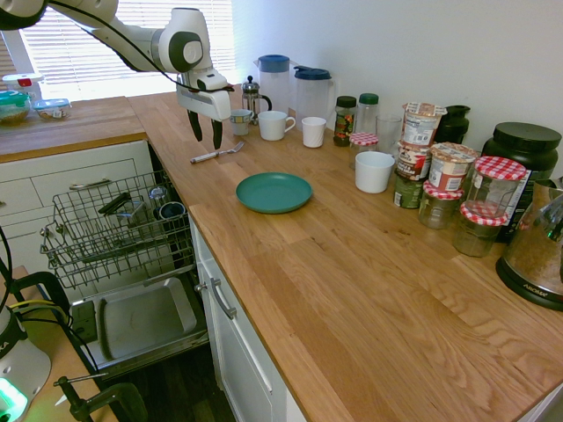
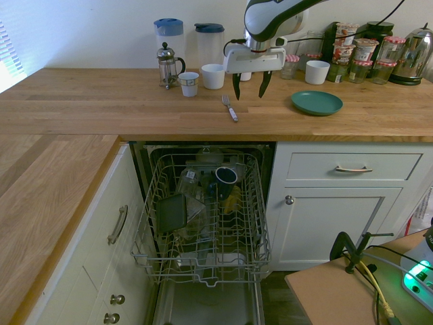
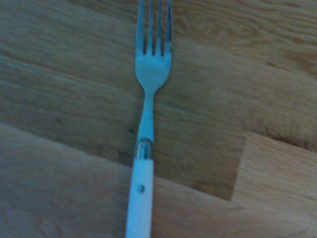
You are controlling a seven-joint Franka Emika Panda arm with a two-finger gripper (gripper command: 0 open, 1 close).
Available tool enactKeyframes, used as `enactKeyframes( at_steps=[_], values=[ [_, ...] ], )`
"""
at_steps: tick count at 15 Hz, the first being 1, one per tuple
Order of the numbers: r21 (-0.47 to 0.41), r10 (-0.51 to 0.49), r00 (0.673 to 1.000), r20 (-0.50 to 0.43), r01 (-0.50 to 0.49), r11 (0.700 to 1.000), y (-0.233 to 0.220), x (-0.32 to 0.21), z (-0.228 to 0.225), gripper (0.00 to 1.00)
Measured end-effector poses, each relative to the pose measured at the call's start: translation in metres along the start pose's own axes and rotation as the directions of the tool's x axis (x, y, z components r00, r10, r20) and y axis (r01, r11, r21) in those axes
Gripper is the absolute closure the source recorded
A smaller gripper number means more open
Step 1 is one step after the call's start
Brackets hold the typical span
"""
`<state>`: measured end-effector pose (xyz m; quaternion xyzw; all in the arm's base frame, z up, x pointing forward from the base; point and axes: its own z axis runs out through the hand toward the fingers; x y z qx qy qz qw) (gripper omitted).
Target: Put the fork in the dishwasher
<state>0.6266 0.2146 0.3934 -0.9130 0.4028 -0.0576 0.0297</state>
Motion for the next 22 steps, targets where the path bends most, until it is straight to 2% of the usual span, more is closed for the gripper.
enactKeyframes(
  at_steps=[9, 15, 16, 22],
  values=[
    [-0.001, 0.174, 0.982, -0.079, -0.174, 0.985, -0.045, -0.003, 0.044, 0.00],
    [-0.028, 0.193, 0.978, -0.078, -0.195, 0.980, -0.055, -0.003, 0.054, 0.00],
    [-0.036, 0.191, 0.979, -0.077, -0.194, 0.980, -0.056, -0.004, 0.054, 1.00],
    [-0.050, 0.194, 0.979, -0.061, -0.197, 0.979, -0.067, -0.007, 0.058, 1.00]
  ],
)
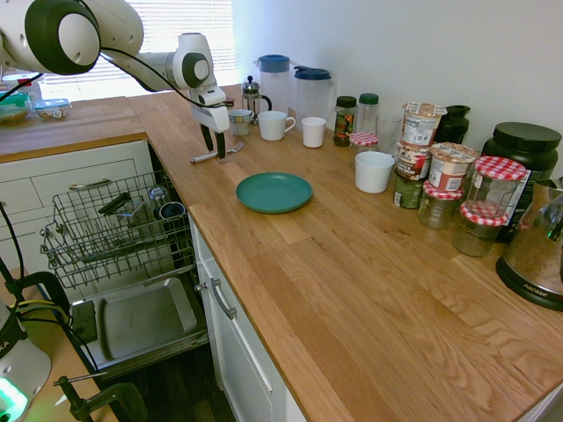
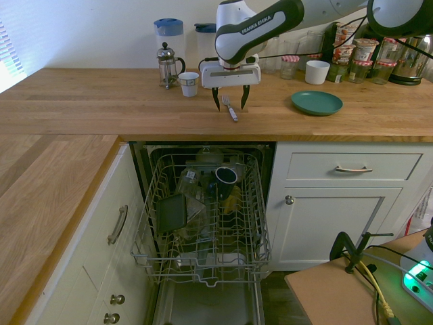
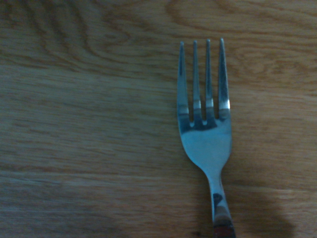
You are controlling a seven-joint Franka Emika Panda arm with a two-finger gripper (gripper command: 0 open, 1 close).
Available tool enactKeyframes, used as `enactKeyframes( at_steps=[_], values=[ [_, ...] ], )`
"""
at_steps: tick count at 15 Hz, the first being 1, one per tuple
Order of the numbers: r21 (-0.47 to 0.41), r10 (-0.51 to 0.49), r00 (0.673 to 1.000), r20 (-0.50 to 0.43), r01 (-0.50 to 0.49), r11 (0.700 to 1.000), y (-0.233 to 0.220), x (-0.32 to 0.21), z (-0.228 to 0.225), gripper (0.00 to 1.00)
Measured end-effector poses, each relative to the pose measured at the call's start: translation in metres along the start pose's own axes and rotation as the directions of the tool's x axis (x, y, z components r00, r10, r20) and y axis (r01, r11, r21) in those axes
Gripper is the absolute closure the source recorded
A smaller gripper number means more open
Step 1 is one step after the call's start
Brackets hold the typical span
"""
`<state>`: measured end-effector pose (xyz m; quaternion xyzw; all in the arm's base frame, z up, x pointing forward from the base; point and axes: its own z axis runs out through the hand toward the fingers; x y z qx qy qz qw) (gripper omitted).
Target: Put the fork in the dishwasher
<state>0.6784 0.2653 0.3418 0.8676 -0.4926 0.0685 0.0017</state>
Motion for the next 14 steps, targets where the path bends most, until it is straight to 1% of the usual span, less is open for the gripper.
enactKeyframes(
  at_steps=[14],
  values=[
    [-0.011, 0.021, 1.000, 0.021, -0.021, 1.000, -0.0094, 0.0055, -0.0009, 1.00]
  ],
)
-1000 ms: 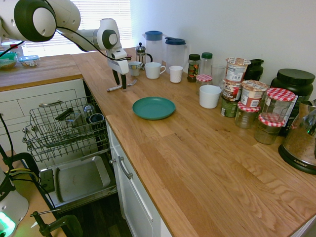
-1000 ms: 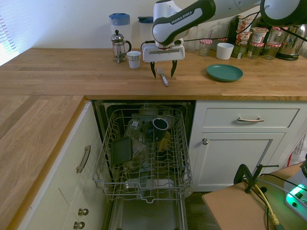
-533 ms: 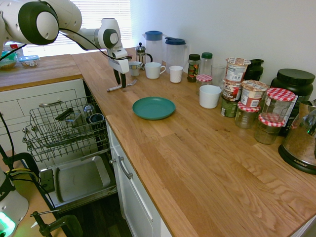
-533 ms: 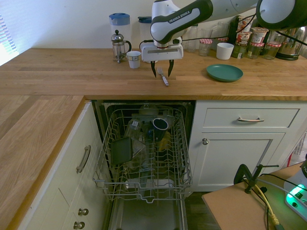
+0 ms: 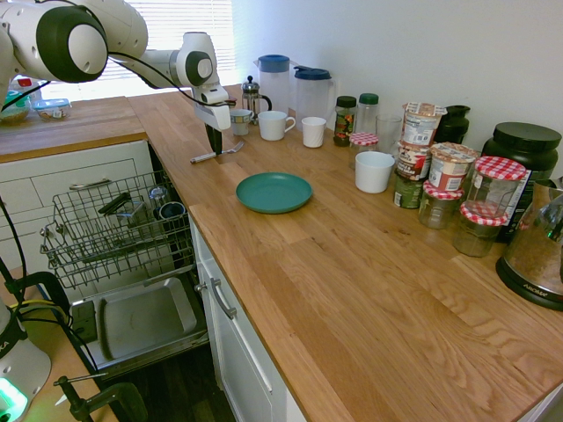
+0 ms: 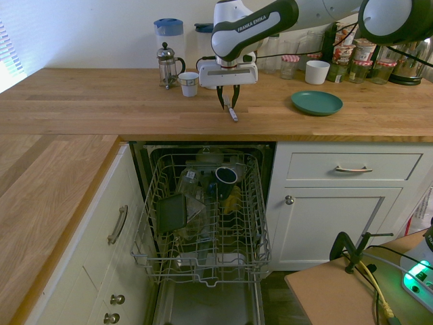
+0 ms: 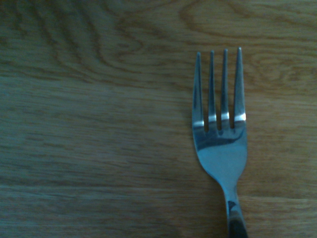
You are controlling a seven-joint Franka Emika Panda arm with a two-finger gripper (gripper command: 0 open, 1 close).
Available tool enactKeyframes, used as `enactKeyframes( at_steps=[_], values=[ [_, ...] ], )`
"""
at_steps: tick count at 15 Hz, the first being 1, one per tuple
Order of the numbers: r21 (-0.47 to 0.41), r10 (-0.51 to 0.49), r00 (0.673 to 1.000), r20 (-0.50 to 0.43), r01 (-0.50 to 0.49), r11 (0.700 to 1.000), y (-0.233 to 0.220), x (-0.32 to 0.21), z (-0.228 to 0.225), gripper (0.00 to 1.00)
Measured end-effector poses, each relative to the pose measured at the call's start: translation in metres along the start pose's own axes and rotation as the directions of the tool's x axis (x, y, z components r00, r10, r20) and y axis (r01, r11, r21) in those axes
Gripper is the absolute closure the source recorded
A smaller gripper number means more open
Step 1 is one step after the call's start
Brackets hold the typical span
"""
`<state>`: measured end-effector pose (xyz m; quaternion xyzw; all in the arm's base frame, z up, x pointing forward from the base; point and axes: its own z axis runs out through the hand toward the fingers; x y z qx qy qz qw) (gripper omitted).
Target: Put the fork in the dishwasher
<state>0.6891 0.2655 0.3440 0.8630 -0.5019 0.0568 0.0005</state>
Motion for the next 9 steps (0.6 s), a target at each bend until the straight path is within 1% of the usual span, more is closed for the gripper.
enactKeyframes(
  at_steps=[7, 9],
  values=[
    [0.005, 0.014, 1.000, 0.014, -0.015, 1.000, 0.001, 0.013, 0.001, 1.00],
    [0.029, 0.017, 1.000, 0.006, -0.017, 0.999, 0.001, 0.016, -0.012, 1.00]
  ],
)
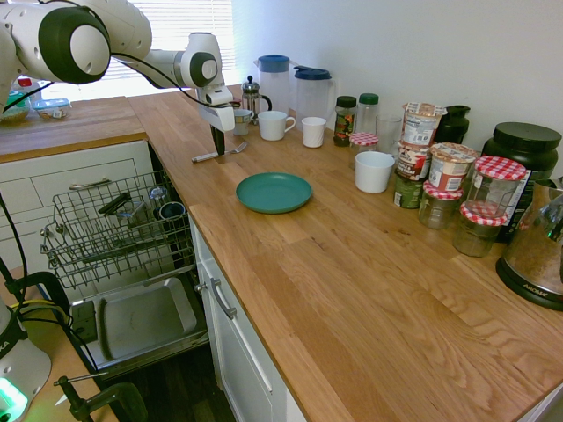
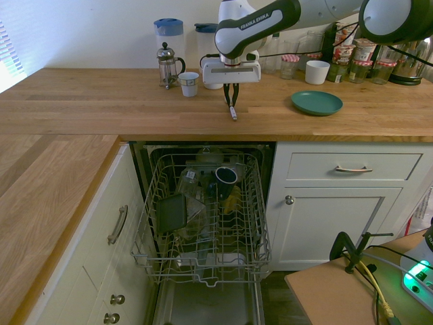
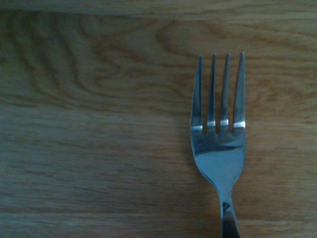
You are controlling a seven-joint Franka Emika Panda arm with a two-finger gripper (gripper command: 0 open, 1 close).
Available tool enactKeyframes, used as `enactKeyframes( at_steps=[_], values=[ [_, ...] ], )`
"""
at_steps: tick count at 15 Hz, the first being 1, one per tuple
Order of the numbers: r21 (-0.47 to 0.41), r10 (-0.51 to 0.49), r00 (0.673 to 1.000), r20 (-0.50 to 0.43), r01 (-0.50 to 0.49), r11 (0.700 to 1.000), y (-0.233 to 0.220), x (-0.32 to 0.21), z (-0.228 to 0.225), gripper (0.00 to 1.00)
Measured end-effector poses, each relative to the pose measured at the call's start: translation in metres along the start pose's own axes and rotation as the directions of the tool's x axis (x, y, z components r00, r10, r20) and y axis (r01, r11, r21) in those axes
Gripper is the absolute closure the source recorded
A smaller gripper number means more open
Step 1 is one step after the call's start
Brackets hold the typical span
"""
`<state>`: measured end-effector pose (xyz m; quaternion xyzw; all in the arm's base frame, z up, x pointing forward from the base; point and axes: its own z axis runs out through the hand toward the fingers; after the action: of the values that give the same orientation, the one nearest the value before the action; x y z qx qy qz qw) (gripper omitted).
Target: Put the fork in the dishwasher
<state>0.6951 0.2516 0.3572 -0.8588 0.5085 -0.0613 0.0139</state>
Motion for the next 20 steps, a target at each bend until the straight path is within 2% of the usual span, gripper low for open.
enactKeyframes(
  at_steps=[5, 9, 13, 17, 20],
  values=[
    [0.036, -0.022, 1.000, 0.005, 0.021, 0.999, 0.033, -0.018, -0.063, 1.00],
    [0.024, -0.061, 0.994, 0.086, 0.059, 0.998, 0.081, -0.068, -0.094, 1.00],
    [0.034, -0.098, 0.988, 0.121, 0.094, 0.995, 0.135, -0.116, -0.100, 1.00],
    [0.038, -0.106, 0.986, 0.131, 0.102, 0.994, 0.137, -0.127, -0.098, 1.00],
    [0.040, -0.090, 0.985, 0.149, 0.085, 0.996, 0.156, -0.157, -0.080, 1.00]
  ],
)
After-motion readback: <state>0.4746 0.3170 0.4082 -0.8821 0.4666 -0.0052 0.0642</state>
